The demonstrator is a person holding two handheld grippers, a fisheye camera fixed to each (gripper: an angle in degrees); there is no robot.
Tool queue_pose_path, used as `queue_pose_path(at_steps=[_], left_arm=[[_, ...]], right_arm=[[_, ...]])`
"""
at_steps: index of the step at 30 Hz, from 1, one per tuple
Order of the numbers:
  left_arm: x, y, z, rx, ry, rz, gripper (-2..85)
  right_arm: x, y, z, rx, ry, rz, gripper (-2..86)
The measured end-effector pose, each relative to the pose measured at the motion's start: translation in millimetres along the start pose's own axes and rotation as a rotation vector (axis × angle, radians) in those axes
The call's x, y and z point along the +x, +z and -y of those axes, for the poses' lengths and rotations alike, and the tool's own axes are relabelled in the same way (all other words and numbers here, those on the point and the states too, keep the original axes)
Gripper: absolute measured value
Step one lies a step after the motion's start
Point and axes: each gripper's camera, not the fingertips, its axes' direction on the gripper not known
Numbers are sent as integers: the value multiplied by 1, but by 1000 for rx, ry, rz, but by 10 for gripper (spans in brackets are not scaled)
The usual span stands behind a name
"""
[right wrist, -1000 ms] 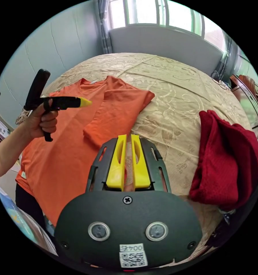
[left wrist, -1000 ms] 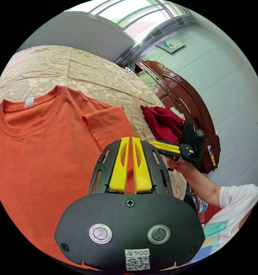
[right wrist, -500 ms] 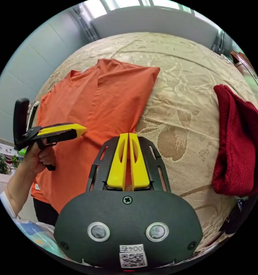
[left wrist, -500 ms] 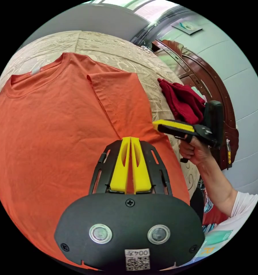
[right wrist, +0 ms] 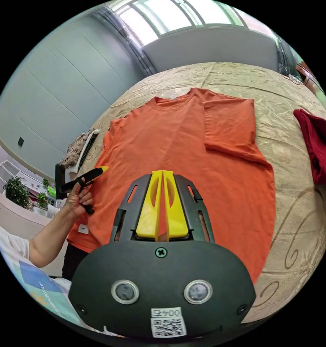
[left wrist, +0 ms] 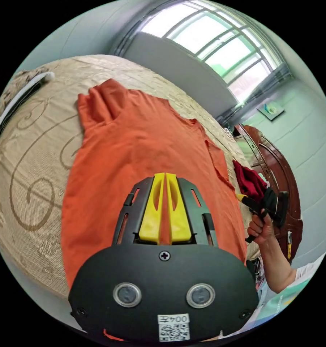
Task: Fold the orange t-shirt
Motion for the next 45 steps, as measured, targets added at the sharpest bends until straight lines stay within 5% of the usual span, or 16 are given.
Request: queue_pose_path(at_steps=[2, 7, 16, 25, 45], left_arm=[[-2, -18, -1, 41, -39, -78, 9], [36, -89, 51, 224, 154, 202, 17], [101, -69, 150, 49, 667, 642, 77], [148, -40, 166, -187, 784, 596, 97], [244, -113, 184, -285, 773, 527, 32]], right_arm=[[-23, 15, 12, -17, -21, 17, -7], [-32, 41, 7, 27, 86, 216, -7], [71, 101, -62, 165, 389, 651, -7], [60, 114, -52, 111, 334, 592, -8], [1, 118, 14, 87, 316, 566, -7]])
